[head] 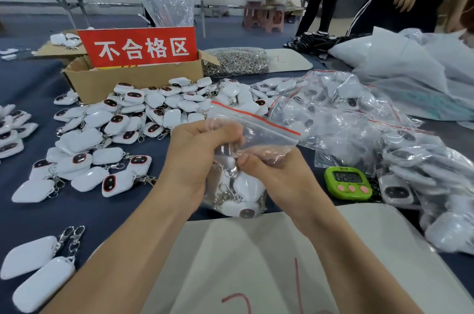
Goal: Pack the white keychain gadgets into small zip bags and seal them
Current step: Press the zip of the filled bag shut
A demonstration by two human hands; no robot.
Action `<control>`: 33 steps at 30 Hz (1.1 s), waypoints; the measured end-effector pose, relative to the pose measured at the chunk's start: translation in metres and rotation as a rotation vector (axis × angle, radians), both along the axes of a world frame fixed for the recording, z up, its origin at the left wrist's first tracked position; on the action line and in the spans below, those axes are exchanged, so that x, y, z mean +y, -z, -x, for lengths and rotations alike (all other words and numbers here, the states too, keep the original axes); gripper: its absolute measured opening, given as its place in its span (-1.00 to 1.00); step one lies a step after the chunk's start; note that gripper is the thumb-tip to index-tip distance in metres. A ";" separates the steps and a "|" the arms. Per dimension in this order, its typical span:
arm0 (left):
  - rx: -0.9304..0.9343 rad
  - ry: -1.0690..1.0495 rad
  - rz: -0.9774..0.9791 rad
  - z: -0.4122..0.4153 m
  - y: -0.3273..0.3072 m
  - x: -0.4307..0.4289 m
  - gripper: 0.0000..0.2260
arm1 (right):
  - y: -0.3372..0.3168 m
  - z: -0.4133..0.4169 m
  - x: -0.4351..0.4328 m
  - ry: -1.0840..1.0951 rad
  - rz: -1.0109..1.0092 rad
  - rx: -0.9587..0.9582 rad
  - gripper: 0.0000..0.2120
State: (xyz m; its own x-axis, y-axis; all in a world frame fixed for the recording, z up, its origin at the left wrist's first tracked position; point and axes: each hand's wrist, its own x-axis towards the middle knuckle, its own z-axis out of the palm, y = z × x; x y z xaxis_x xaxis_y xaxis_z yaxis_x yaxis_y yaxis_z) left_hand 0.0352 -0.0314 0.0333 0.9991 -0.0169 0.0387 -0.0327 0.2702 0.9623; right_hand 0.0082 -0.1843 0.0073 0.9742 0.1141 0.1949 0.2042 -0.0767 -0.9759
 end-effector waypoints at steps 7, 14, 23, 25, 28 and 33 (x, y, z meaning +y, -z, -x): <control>-0.083 -0.084 -0.091 0.002 -0.006 -0.004 -0.84 | 0.000 0.001 0.004 0.096 -0.093 -0.015 -0.89; -0.147 -0.021 -0.026 0.010 -0.011 -0.007 -0.77 | -0.006 0.001 0.001 0.212 -0.337 -0.081 -0.75; -0.182 -0.033 -0.108 0.014 -0.013 -0.010 -0.85 | -0.005 0.001 -0.002 0.221 -0.345 -0.073 -0.76; -0.190 -0.005 -0.150 0.015 -0.012 -0.011 -0.83 | -0.005 0.001 -0.005 0.197 -0.362 -0.076 -0.77; -0.216 -0.024 -0.154 0.015 -0.010 -0.012 -0.93 | -0.007 0.003 -0.004 0.157 -0.352 -0.112 -0.77; -0.221 -0.054 -0.103 0.013 -0.011 -0.013 -0.91 | -0.006 0.003 -0.002 0.103 -0.323 -0.100 -0.81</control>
